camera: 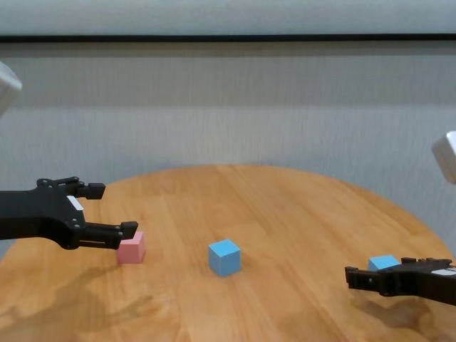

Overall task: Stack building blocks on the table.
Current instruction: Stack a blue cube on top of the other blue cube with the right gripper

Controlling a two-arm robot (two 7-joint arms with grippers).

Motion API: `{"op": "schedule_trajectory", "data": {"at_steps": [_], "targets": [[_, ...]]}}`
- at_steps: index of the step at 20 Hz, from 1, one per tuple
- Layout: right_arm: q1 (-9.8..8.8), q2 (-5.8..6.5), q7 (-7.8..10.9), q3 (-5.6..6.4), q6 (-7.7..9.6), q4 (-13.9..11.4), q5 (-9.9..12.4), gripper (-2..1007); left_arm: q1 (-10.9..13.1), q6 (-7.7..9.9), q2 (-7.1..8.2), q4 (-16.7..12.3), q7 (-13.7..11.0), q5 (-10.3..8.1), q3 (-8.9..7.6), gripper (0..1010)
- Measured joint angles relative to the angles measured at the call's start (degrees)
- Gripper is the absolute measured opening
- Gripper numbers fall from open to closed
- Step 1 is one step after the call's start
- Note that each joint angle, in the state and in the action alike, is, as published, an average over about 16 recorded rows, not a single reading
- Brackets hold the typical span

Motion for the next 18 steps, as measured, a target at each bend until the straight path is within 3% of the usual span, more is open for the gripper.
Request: {"op": "schedule_trajectory", "data": {"at_steps": [12,18], "targets": [[-0.26,-1.03,0.87,1.49,-0.30,0.6,-0.5,1002,0.0,0.00,0.00,0.0,0.0,0.00,0.00,1000],[-0.44,-1.47,1.32,2.16,0.15,0.6,-0.6,947,0.0,0.00,0.00,0.0,0.0,0.00,0.00,1000]]}}
